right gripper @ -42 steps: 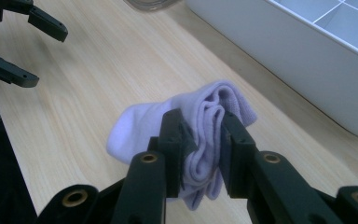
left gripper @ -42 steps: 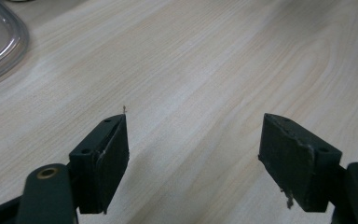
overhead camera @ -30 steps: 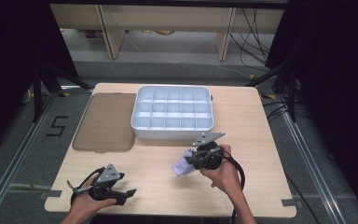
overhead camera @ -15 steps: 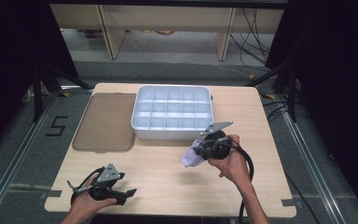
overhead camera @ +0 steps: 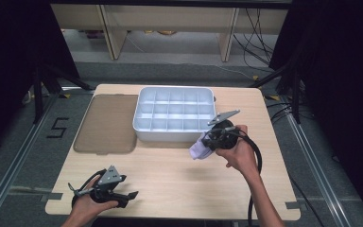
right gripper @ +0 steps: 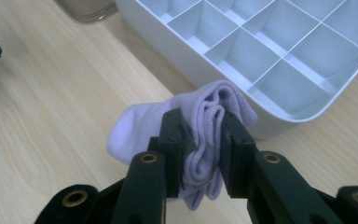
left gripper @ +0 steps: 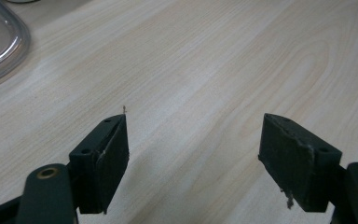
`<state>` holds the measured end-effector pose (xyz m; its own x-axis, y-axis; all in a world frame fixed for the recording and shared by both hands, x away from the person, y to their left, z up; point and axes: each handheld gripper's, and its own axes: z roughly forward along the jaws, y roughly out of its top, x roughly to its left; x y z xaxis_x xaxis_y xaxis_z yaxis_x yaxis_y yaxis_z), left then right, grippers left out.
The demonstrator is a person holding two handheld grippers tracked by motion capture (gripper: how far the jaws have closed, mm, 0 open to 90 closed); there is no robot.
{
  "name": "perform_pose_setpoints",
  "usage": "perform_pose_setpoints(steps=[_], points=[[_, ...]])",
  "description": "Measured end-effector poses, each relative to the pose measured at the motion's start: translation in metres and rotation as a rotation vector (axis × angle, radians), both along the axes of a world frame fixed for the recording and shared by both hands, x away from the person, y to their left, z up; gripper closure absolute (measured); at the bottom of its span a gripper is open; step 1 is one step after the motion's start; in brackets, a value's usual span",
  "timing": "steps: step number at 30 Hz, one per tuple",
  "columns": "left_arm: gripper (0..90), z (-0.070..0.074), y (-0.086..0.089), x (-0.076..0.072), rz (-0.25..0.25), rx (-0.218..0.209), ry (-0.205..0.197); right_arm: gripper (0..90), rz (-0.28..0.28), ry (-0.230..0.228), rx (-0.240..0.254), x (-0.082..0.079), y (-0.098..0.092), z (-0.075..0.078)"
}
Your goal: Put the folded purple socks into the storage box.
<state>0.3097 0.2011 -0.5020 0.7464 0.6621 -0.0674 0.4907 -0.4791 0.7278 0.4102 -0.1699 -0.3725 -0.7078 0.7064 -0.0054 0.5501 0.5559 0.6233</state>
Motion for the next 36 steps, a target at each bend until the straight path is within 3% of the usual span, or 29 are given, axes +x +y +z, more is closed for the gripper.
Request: perform_pose_setpoints(steps=[5, 6, 21, 25, 36], points=[[23.6, 0.0, 0.0, 0.0, -0.006, 0.002, -0.001, 73.5, -0.012, -0.005, -0.009, 0.007, -0.003, 0.008], [23.6, 0.0, 0.0, 0.0, -0.007, 0.001, -0.002, 73.4, -0.012, -0.025, -0.016, 0.013, -0.004, 0.012], [23.6, 0.001, 0.001, 0.0, -0.007, -0.001, 0.001, 73.4, -0.082, -0.004, -0.029, 0.054, -0.01, 0.037], [23.6, 0.0, 0.002, 0.001, -0.005, 0.001, -0.003, 73.4, -0.1, -0.017, -0.045, 0.065, -0.012, 0.039], [23.6, 0.001, 0.001, 0.0, -0.007, -0.004, 0.002, 73.4, -0.153, 0.015, -0.052, 0.089, -0.014, 0.033]])
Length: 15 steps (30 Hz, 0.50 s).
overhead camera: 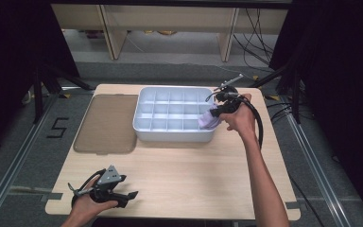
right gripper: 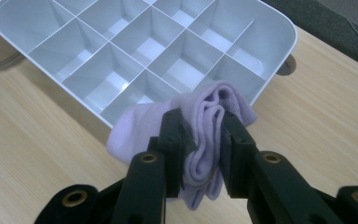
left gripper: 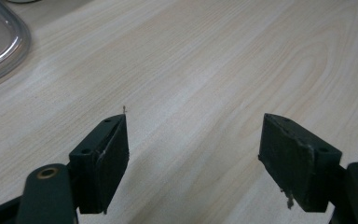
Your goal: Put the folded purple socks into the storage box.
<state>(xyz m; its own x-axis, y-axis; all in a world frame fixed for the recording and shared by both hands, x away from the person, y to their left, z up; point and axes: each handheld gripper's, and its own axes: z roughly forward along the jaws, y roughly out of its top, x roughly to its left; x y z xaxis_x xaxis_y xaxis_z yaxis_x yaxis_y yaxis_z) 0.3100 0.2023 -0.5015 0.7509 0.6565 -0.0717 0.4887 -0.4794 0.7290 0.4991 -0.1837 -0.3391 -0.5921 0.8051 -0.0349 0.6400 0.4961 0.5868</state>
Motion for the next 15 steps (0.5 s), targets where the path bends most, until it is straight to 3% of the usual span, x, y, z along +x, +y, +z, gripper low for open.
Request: perform_pose_setpoints(steps=[10, 12, 15], points=[[23.6, -0.001, -0.001, -0.001, 0.008, -0.008, 0.013, 73.4, -0.032, 0.014, -0.034, 0.018, 0.002, -0.012], [23.6, -0.001, 0.0, 0.001, -0.004, 0.013, -0.004, 73.3, -0.038, 0.022, -0.039, 0.021, 0.003, -0.015], [23.6, -0.001, -0.001, 0.0, -0.005, 0.012, -0.004, 73.3, -0.041, 0.016, -0.056, 0.025, 0.005, -0.02]])
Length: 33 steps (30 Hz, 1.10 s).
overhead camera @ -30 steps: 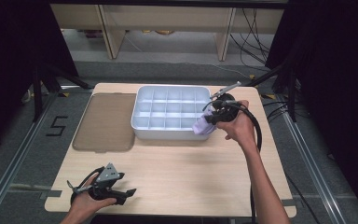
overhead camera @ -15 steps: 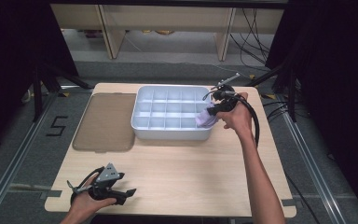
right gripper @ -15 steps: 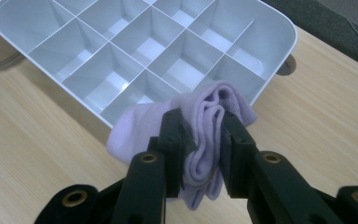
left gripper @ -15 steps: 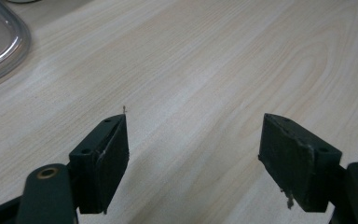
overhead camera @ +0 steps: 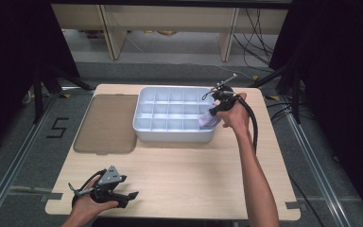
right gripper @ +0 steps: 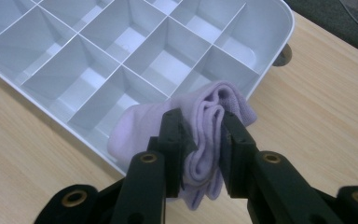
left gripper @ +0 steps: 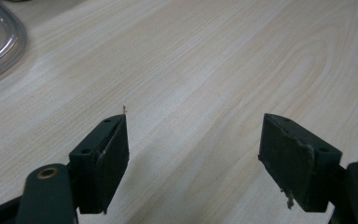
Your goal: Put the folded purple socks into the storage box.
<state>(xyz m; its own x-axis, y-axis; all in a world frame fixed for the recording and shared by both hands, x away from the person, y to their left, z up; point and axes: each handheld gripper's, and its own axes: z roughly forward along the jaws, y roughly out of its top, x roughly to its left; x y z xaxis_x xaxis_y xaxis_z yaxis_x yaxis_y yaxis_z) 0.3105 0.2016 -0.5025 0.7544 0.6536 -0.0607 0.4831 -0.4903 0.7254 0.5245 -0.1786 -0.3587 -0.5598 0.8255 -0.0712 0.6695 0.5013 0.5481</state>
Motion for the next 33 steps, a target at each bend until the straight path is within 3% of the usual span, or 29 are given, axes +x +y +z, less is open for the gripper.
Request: perform_pose_setpoints(steps=[10, 12, 14, 16, 17, 19, 22, 24, 25, 26, 27, 28, 33], points=[[23.6, 0.0, 0.0, -0.001, -0.003, -0.008, 0.004, 73.3, -0.031, 0.044, -0.051, 0.013, 0.008, -0.016], [23.5, -0.001, -0.001, -0.001, 0.008, -0.017, 0.018, 73.3, -0.031, 0.038, -0.086, 0.016, 0.011, -0.02], [23.5, -0.001, 0.0, 0.0, 0.002, -0.003, 0.003, 73.2, -0.045, 0.046, -0.118, 0.016, 0.015, -0.022], [23.6, -0.001, 0.0, 0.0, -0.002, 0.001, 0.006, 73.3, -0.013, 0.034, -0.143, 0.019, 0.015, -0.025], [23.5, -0.001, -0.002, -0.001, 0.003, -0.019, 0.013, 73.2, -0.004, 0.03, -0.155, 0.019, 0.016, -0.027], [23.6, -0.001, -0.001, -0.001, 0.0, 0.004, 0.009, 73.2, -0.007, 0.036, -0.187, 0.019, 0.02, -0.029], [23.6, -0.002, -0.003, -0.002, 0.011, -0.023, 0.022, 73.2, -0.017, 0.047, -0.222, 0.02, 0.024, -0.032], [23.5, -0.002, -0.003, -0.002, 0.01, -0.023, 0.02, 73.1, 0.006, 0.063, -0.223, 0.021, 0.025, -0.034], [23.6, -0.002, -0.002, -0.002, 0.007, -0.02, 0.017, 73.0, -0.026, 0.07, -0.212, 0.019, 0.028, -0.035], [23.6, -0.002, -0.002, -0.002, 0.007, -0.02, 0.017, 73.0, -0.023, 0.064, -0.205, 0.019, 0.029, -0.036], [23.5, -0.001, -0.001, -0.001, 0.0, 0.004, 0.009, 72.9, -0.011, 0.061, -0.171, 0.02, 0.029, -0.039], [23.6, -0.002, -0.002, -0.002, 0.01, -0.022, 0.019, 72.9, -0.019, 0.056, -0.183, 0.018, 0.031, -0.04], [23.6, -0.001, -0.002, -0.001, -0.013, 0.0, 0.009, 72.8, -0.005, 0.066, -0.168, 0.017, 0.031, -0.051]])
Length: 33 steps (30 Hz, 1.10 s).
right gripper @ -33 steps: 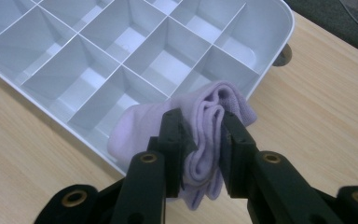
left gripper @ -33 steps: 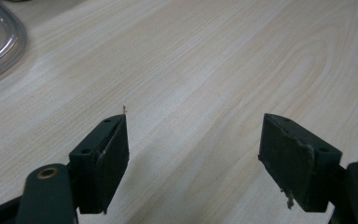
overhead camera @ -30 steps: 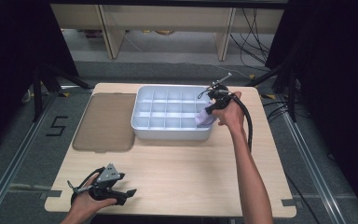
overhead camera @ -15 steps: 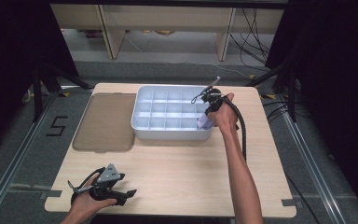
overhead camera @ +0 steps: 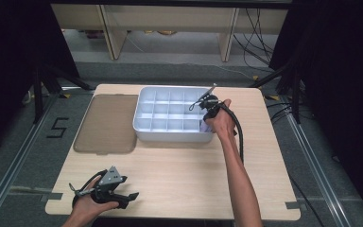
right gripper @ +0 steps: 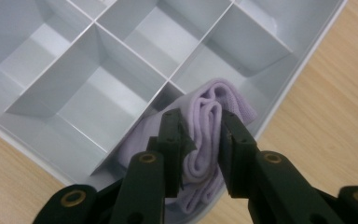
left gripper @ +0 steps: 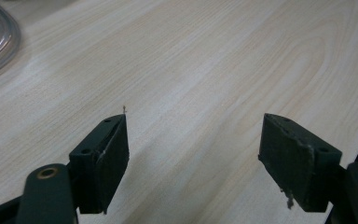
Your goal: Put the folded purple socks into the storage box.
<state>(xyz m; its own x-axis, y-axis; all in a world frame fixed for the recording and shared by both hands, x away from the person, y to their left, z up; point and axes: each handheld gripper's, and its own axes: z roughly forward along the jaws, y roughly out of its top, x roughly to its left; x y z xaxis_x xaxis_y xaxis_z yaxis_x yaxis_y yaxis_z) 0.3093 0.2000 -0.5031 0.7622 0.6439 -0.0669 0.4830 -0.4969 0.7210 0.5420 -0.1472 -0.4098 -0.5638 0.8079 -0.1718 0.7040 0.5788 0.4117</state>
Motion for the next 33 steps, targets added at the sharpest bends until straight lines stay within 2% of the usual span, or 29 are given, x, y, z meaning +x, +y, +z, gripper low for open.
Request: perform_pose_setpoints(steps=[2, 4, 6, 7, 8, 9, 10, 12, 13, 14, 16, 17, 18, 19, 22, 24, 25, 26, 27, 28, 29, 31, 33], points=[[23.6, 0.0, 0.0, 0.0, 0.002, -0.002, 0.0, 72.7, -0.002, 0.001, 0.002, -0.001, 0.0, -0.005], [23.6, -0.001, -0.001, -0.001, 0.025, -0.021, 0.013, 72.5, 0.008, 0.0, -0.011, -0.001, 0.0, -0.008], [23.6, 0.0, 0.0, 0.0, 0.002, -0.003, 0.0, 71.8, 0.007, 0.011, -0.013, -0.002, 0.002, -0.012], [23.6, 0.0, 0.0, 0.0, 0.003, -0.003, 0.001, 71.0, 0.019, 0.0, -0.014, -0.001, 0.002, -0.014], [23.6, -0.001, -0.001, 0.0, 0.014, -0.016, 0.007, 69.6, 0.005, 0.008, -0.008, -0.002, 0.003, -0.015], [23.6, -0.001, -0.001, -0.001, 0.024, -0.022, 0.015, 67.3, 0.016, 0.004, -0.005, -0.001, 0.003, -0.015], [23.5, 0.0, 0.0, 0.0, 0.006, -0.005, 0.003, 64.7, 0.008, 0.006, 0.009, -0.002, 0.003, -0.015], [23.6, 0.0, 0.0, 0.0, 0.004, -0.005, 0.001, 59.4, 0.0, -0.013, 0.032, -0.002, 0.0, -0.011], [23.6, 0.0, 0.0, 0.0, 0.006, -0.006, 0.001, 59.6, -0.016, -0.011, 0.06, -0.003, -0.001, -0.007], [23.6, 0.0, 0.0, 0.0, 0.006, -0.006, 0.001, 62.3, -0.009, -0.024, 0.088, -0.003, -0.003, -0.004], [23.6, 0.0, 0.0, 0.0, 0.004, -0.001, -0.004, 69.6, -0.006, -0.031, 0.109, -0.004, -0.004, 0.004], [23.6, 0.0, -0.001, -0.001, 0.0, -0.006, -0.001, 76.2, 0.008, -0.033, 0.111, -0.004, -0.005, 0.006], [23.5, -0.001, -0.002, -0.002, 0.019, -0.027, 0.013, 80.2, 0.011, -0.03, 0.114, -0.004, -0.004, 0.006], [23.6, 0.0, -0.002, -0.002, 0.01, -0.013, 0.012, 83.4, 0.014, -0.025, 0.104, -0.003, -0.004, 0.004], [23.5, 0.0, -0.001, -0.002, 0.001, -0.007, 0.007, 85.1, 0.015, 0.01, 0.071, -0.001, -0.002, -0.007], [23.6, -0.002, -0.003, -0.002, 0.016, -0.035, 0.012, 85.5, 0.02, 0.029, 0.072, 0.001, -0.002, -0.014], [23.6, 0.0, -0.001, -0.001, -0.008, 0.004, 0.003, 85.7, 0.014, 0.05, 0.079, 0.002, -0.001, -0.017], [23.5, -0.001, -0.001, -0.001, 0.012, -0.009, 0.011, 85.9, 0.015, 0.057, 0.078, 0.002, -0.001, -0.019], [23.6, -0.001, -0.001, -0.001, 0.012, -0.009, 0.011, 86.0, 0.035, 0.055, 0.074, 0.003, -0.001, -0.023], [23.5, -0.001, -0.002, -0.002, 0.01, -0.012, 0.014, 86.1, 0.028, 0.061, 0.076, 0.003, 0.001, -0.026], [23.5, -0.001, -0.002, -0.002, 0.007, -0.01, 0.012, 86.1, 0.046, 0.077, 0.067, 0.005, 0.002, -0.029], [23.6, 0.0, -0.001, -0.002, -0.002, -0.005, 0.004, 86.1, 0.07, 0.069, 0.057, 0.007, 0.003, -0.033], [23.6, -0.001, -0.001, -0.002, -0.001, -0.003, 0.005, 86.0, 0.061, 0.064, 0.063, 0.007, 0.002, -0.035]])
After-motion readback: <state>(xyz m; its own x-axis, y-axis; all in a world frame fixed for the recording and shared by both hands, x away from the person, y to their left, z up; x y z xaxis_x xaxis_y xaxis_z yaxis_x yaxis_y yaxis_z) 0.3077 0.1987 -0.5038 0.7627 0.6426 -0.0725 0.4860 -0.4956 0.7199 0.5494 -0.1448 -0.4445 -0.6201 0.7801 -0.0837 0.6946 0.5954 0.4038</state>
